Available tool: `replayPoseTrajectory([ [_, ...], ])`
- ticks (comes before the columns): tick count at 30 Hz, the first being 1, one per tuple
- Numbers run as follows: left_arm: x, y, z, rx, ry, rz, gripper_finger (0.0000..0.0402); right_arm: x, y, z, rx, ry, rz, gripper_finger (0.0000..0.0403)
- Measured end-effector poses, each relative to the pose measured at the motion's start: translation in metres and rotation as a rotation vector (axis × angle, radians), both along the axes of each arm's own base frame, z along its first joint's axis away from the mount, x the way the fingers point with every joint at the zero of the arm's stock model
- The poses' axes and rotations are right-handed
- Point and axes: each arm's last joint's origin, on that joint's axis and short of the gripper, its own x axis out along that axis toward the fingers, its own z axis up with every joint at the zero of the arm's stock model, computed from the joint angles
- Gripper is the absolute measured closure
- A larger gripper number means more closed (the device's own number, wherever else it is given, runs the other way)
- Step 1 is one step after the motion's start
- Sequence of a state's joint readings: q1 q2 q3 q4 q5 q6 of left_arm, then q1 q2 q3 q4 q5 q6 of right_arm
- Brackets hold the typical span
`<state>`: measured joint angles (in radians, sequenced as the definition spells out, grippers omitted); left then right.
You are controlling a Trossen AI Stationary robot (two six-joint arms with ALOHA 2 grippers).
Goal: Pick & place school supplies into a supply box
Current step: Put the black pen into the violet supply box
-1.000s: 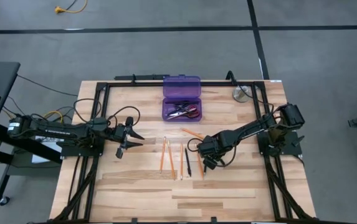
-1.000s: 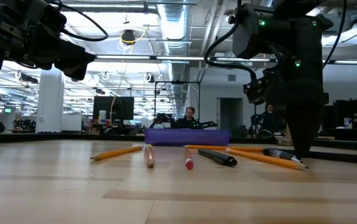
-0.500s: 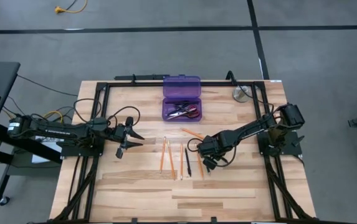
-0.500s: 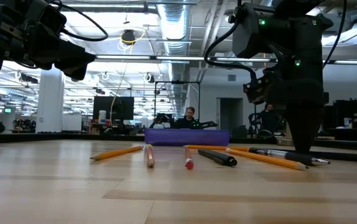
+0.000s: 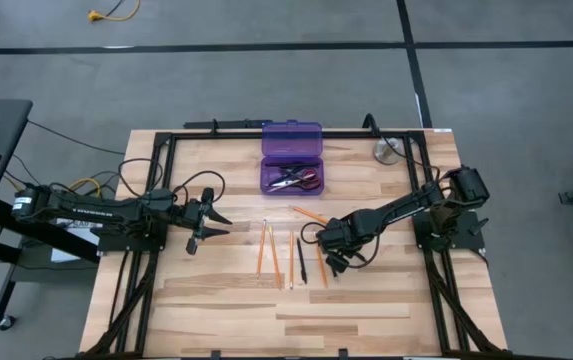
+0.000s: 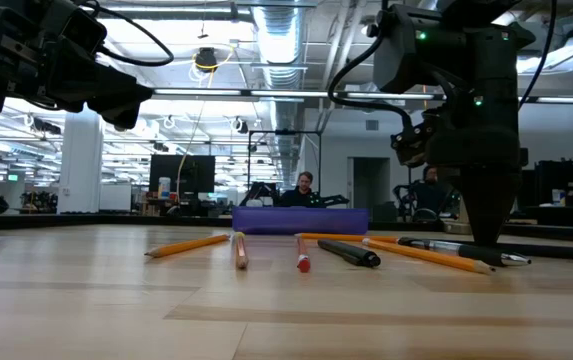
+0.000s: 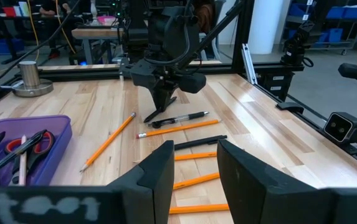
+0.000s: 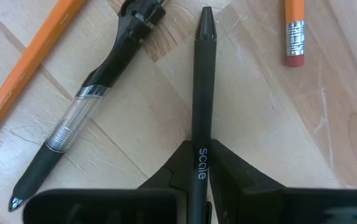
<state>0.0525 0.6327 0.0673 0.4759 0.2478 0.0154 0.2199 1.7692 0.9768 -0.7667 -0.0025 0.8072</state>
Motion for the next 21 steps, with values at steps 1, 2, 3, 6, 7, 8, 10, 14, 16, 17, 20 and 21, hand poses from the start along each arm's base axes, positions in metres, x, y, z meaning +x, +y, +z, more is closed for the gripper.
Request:
replayPoseTrajectory([
  [1, 0.000, 0.000, 0.000, 0.000, 0.000, 0.000, 0.0291, 0.000, 0.000, 0.001, 0.001, -0.003, 0.001, 0.0379],
  [2, 0.000, 0.000, 0.000, 0.000, 0.000, 0.000, 0.0291, -0.001, 0.000, 0.002, 0.001, -0.004, 0.001, 0.0379],
  [3, 0.000, 0.000, 0.000, 0.000, 0.000, 0.000, 0.0291, -0.001, 0.000, 0.003, 0.002, -0.008, 0.001, 0.0378],
  [6, 0.000, 0.000, 0.000, 0.000, 0.000, 0.000, 0.0291, -0.005, -0.001, 0.010, 0.012, -0.014, -0.001, 0.0378],
  [7, 0.000, 0.000, 0.000, 0.000, 0.000, 0.000, 0.0291, -0.005, -0.001, 0.013, 0.015, -0.029, -0.005, 0.0379],
  [8, 0.000, 0.000, 0.000, 0.000, 0.000, 0.000, 0.0291, -0.005, -0.001, 0.016, 0.017, -0.039, -0.010, 0.0380],
  [10, 0.000, 0.000, 0.000, 0.000, 0.000, 0.000, 0.0291, -0.008, -0.001, 0.021, 0.018, -0.041, -0.022, 0.0384],
  [14, 0.000, 0.000, 0.000, -0.001, 0.000, 0.000, 0.0291, -0.010, -0.002, 0.029, 0.019, -0.065, -0.029, 0.0384],
  [16, 0.000, 0.000, 0.000, -0.001, 0.000, 0.000, 0.0291, -0.010, -0.002, 0.030, 0.020, -0.072, -0.029, 0.0381],
  [17, 0.000, 0.000, 0.000, -0.001, 0.000, 0.000, 0.0291, -0.010, -0.002, 0.030, 0.020, -0.071, -0.029, 0.0380],
  [20, 0.000, 0.000, 0.000, -0.001, 0.000, 0.000, 0.0291, -0.010, -0.002, 0.030, 0.018, -0.072, -0.027, 0.0381],
  [21, 0.000, 0.000, 0.000, -0.001, 0.000, 0.000, 0.0291, -0.010, -0.002, 0.030, 0.017, -0.072, -0.022, 0.0382],
])
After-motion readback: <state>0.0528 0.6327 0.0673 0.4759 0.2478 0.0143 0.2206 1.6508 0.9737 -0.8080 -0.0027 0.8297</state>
